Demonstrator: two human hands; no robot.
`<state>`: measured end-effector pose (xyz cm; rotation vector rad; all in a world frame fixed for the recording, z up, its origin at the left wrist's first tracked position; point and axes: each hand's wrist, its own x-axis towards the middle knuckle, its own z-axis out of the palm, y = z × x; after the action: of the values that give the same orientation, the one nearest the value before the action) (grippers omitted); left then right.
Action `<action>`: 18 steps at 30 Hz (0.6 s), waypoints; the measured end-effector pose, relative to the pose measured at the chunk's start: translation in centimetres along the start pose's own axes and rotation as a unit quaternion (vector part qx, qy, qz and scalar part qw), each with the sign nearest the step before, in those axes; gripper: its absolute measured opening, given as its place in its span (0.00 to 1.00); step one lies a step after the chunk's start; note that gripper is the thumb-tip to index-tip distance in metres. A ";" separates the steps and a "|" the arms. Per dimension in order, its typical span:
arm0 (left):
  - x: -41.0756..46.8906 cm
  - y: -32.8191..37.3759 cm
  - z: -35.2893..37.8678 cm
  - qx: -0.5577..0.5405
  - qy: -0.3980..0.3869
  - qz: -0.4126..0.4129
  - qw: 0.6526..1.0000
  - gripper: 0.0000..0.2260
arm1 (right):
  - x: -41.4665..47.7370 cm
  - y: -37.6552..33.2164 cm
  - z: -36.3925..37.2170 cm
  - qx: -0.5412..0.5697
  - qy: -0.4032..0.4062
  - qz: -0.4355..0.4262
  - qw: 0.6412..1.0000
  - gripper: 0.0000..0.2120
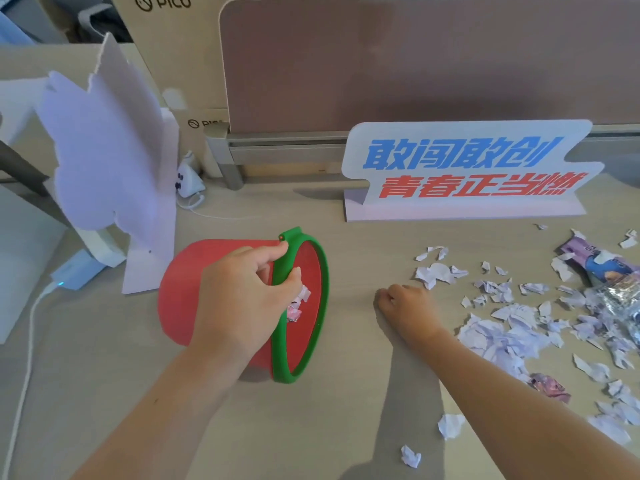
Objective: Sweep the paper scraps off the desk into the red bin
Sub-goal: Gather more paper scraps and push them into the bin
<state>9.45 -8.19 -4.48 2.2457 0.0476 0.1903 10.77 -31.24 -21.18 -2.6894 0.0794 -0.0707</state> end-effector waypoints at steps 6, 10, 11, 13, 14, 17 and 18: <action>-1.0 0.8 -1.0 -0.049 0.013 -0.030 0.998 0.15 | -1.8 -7.2 -4.7 0.316 0.035 0.192 0.928 0.20; -1.9 1.3 -1.2 -0.070 0.009 -0.047 0.996 0.15 | -3.5 -13.8 -6.0 0.322 0.035 0.097 0.941 0.21; -2.3 1.5 -1.2 -0.073 0.006 -0.047 0.996 0.15 | -3.8 -14.7 -5.9 0.294 0.016 0.057 0.954 0.21; -3.0 1.7 -1.2 -0.085 0.002 -0.053 0.995 0.15 | -4.5 -15.6 -5.4 0.264 -0.033 -0.005 0.964 0.16; -3.3 1.8 -1.2 -0.089 -0.001 -0.056 0.994 0.15 | -4.9 -15.8 -5.1 0.254 -0.054 -0.031 0.965 0.13; -4.1 1.9 -1.1 -0.085 0.000 -0.057 0.995 0.15 | -6.5 -15.4 -4.5 0.217 -0.063 -0.113 0.968 0.17; -4.4 1.9 -1.1 -0.087 0.002 -0.058 0.995 0.15 | -7.0 -15.2 -4.6 0.205 -0.063 -0.134 0.968 0.19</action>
<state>4.85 -8.99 -2.82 2.0631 0.1568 0.1308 4.16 -19.09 -10.66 -2.2680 -0.3056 0.0021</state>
